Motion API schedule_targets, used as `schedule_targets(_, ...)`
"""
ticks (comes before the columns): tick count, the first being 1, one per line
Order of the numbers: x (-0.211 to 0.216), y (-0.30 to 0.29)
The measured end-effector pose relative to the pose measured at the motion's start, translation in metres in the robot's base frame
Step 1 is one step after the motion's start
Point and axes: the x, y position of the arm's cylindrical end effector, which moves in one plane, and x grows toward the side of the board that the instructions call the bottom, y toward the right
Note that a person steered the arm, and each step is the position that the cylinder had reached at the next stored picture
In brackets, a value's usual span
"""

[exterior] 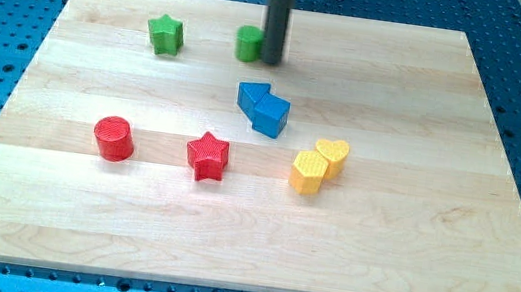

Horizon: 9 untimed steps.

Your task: Push both the red blocks slightly to the right

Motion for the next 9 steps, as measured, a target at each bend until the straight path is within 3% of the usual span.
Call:
schedule_targets(2, 0.02, -0.061)
schedule_targets(3, 0.1, -0.061)
schedule_targets(5, 0.184, -0.202)
schedule_targets(6, 0.21, -0.188)
schedule_targets(8, 0.182, -0.15)
schedule_targets(9, 0.188, -0.07)
